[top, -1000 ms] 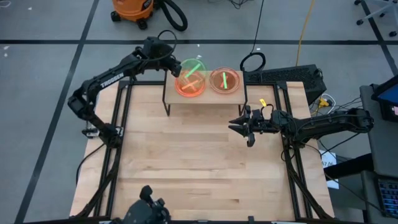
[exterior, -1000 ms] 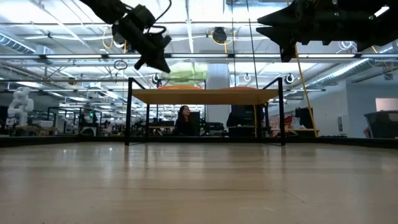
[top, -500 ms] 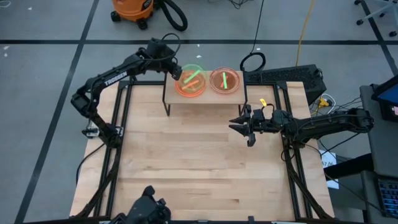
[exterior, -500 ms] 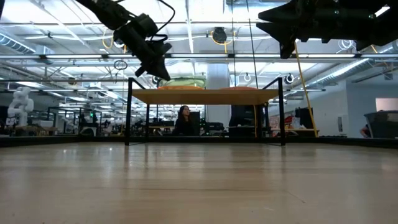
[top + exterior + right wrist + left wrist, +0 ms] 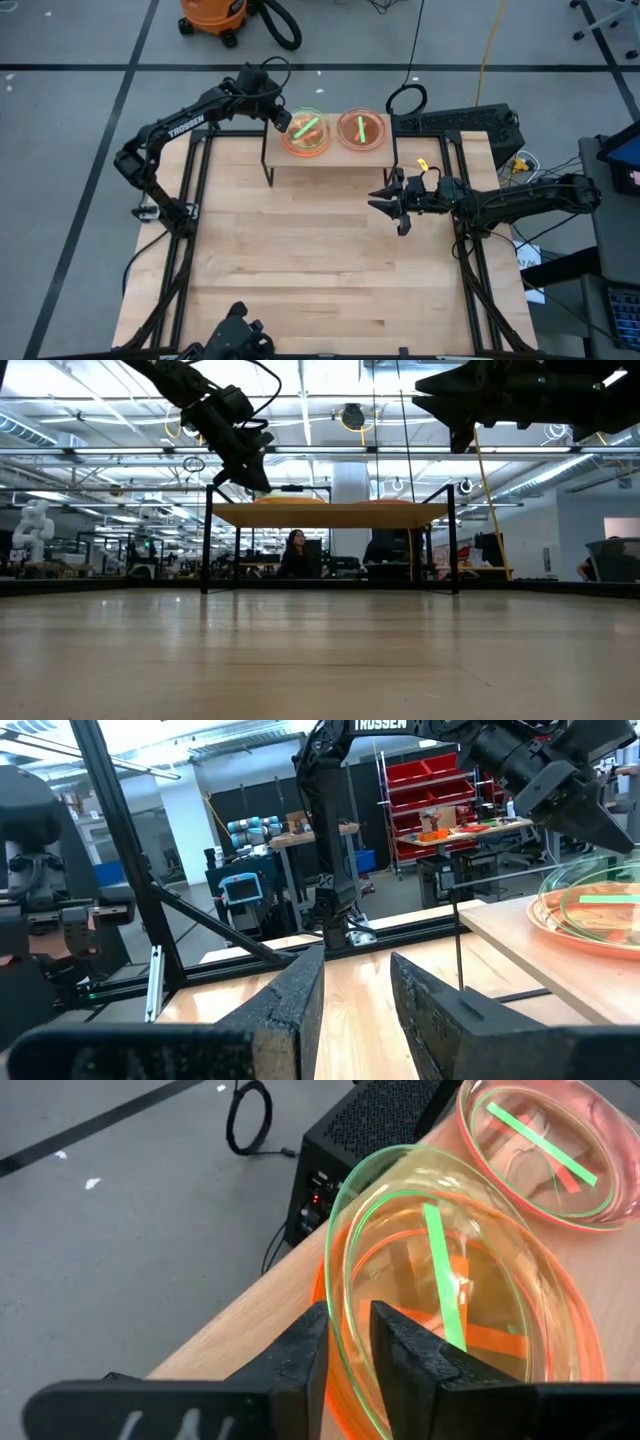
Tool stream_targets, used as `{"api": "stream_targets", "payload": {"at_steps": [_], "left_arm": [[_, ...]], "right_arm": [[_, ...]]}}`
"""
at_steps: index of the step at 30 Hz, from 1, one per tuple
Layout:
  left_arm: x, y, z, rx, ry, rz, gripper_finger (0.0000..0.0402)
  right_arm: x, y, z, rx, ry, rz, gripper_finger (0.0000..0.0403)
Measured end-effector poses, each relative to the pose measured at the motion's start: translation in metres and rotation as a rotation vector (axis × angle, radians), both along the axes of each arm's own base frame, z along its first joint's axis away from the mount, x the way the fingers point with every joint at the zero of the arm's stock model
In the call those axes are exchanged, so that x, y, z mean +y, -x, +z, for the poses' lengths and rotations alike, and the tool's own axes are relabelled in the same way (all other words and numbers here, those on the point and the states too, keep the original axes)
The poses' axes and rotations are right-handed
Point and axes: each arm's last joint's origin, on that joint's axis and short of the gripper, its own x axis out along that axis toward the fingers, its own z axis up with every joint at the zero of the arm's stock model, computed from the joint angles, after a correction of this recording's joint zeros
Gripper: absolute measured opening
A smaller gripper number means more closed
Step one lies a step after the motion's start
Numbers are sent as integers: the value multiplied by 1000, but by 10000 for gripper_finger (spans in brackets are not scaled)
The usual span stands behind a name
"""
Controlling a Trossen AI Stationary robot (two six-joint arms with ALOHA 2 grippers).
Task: Place and stack plates onto a shelf
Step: Stack the green plate on top of the orange plate on the shelf, then return to Home Position
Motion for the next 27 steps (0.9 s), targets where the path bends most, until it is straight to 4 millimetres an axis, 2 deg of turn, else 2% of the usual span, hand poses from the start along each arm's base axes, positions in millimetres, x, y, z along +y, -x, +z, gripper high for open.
{"api": "stream_targets", "payload": {"at_steps": [6, 11, 16, 20, 27], "left_arm": [[-4, 1, 4, -3, -7, -7, 111], [-14, 10, 25, -46, -48, -16, 113], [-33, 27, 54, -91, -117, -29, 113], [-57, 48, 86, -148, -232, -70, 113], [-125, 91, 141, -306, -447, -174, 113]], "right_arm": [[0, 0, 1, -6, 0, 0, 100], [0, 0, 1, -12, 1, 0, 100], [0, 0, 3, -30, 5, 0, 100], [1, 3, 10, -92, 31, 8, 100], [-2, 29, 37, -247, 53, 15, 100]]}}
